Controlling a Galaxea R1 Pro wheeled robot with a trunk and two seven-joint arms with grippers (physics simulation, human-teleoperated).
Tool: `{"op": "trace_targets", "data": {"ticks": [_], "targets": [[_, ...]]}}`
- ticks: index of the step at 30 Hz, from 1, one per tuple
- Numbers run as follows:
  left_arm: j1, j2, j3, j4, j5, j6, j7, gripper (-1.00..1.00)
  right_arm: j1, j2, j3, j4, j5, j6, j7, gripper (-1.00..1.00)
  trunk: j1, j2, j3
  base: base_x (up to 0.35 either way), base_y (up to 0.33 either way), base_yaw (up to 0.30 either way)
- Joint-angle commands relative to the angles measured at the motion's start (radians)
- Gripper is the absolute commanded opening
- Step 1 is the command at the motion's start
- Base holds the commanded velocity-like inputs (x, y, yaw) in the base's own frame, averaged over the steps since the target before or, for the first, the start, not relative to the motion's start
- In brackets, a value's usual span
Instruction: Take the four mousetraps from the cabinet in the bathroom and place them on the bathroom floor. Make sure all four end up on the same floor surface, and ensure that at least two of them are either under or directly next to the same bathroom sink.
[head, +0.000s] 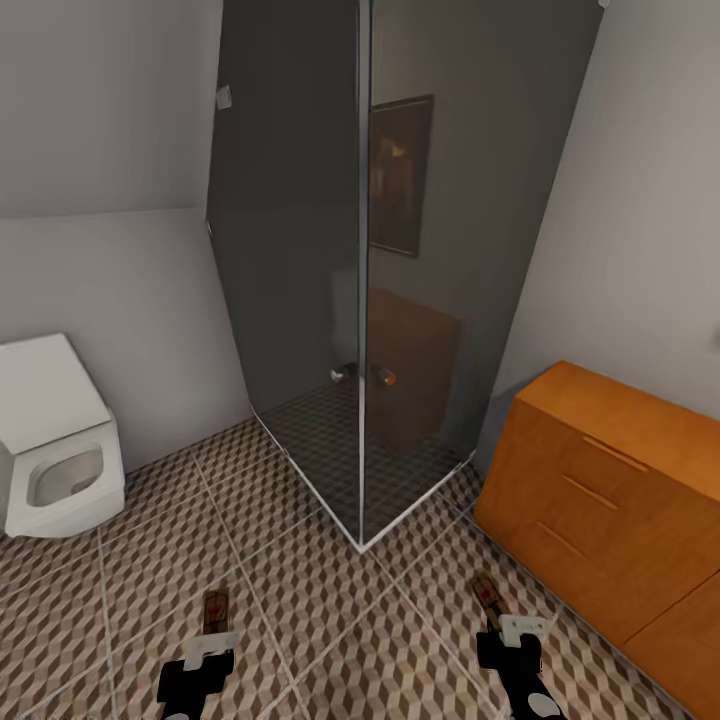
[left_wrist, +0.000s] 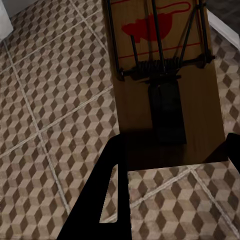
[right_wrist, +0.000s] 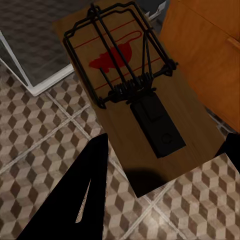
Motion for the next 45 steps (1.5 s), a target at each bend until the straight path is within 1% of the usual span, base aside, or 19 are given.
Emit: {"op": "trace_targets", "data": {"ticks": [1,45], "targets": [[-0.001,-0.001,-0.004,0.002,-0.004,-0.002,0.005,-1.00,-0.001,-0.001,0.008,0.000,-0.010,-0.003,-0.002,-1.00,0.001,-0.002,-0.001,0.000,0.000,0.218],[-0.001,-0.001,-0.004,0.002,-0.004,-0.002,0.005,-1.00,-0.001,-0.001,0.008,0.000,-0.009,-0.003,-0.002,-1.00,0.001,-0.002,0.054,0.000,0.000,0.218]]}}
